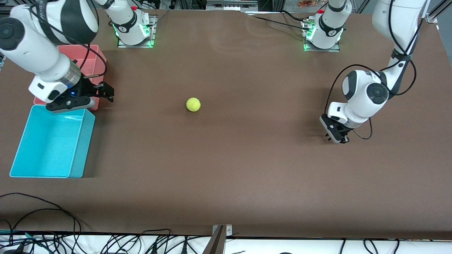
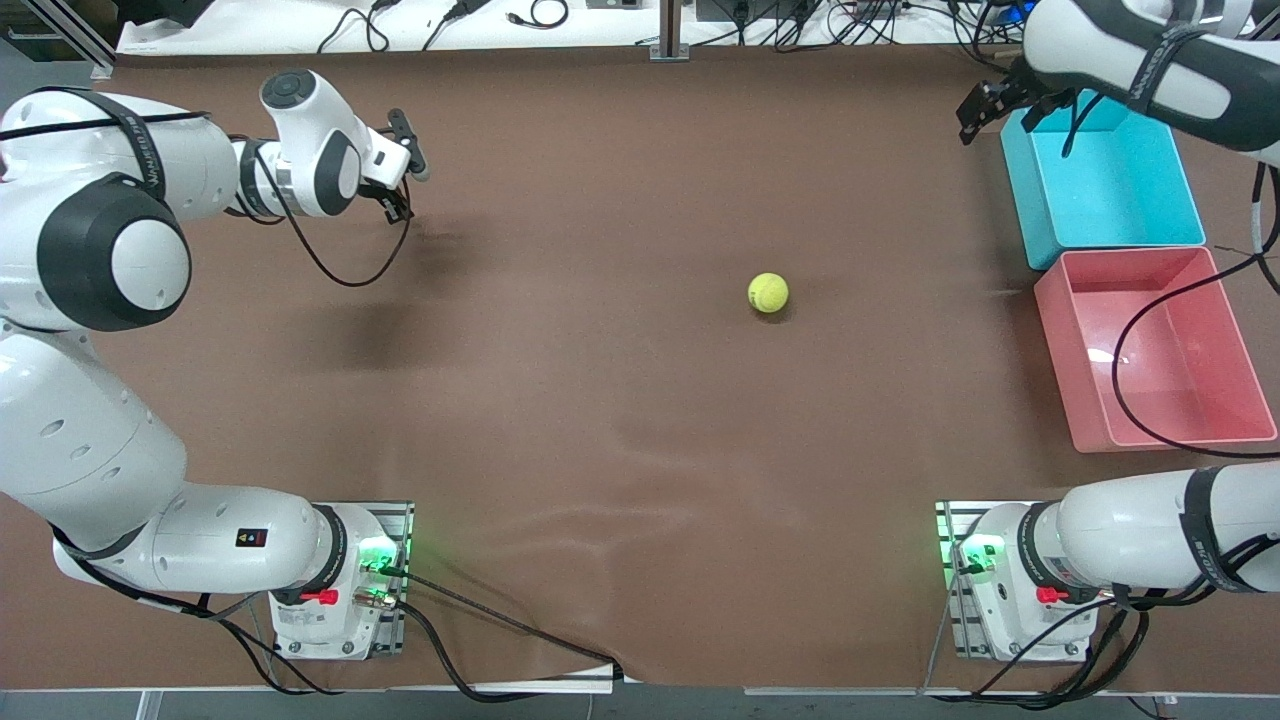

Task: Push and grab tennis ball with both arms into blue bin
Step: 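Reach the right gripper toward the ball while the left gripper draws back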

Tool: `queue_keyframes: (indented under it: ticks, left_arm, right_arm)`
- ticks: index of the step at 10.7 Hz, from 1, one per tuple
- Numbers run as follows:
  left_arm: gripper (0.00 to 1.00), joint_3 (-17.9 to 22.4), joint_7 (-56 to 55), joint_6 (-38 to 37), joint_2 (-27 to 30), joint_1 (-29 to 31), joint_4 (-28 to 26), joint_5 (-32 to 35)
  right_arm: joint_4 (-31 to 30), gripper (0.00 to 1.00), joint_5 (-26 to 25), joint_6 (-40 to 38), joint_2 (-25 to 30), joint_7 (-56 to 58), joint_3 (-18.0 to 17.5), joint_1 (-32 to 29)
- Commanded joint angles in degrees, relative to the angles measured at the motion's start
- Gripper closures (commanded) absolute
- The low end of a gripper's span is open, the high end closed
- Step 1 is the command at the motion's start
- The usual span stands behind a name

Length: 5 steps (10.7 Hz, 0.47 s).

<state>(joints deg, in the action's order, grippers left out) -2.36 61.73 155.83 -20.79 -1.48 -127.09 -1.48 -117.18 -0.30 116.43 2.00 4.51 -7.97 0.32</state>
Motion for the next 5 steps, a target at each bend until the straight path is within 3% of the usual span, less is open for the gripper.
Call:
queue_keyframes:
  ticks: [1, 5]
  left_arm:
    - [0.00, 0.0, -5.2, -2.0, 4.3, 0.6, -1.5, -1.3]
    - [0.00, -0.1, -6.0, -6.8, 9.2, 1.6, -2.6, -1.2]
  right_arm:
    - [-7.4, 0.00, 0.7, 6.3, 1.5, 8.2, 0.1, -0.1]
    - [-14.7, 0.00, 0.4, 10.2, 1.5, 14.8, 0.3, -0.2]
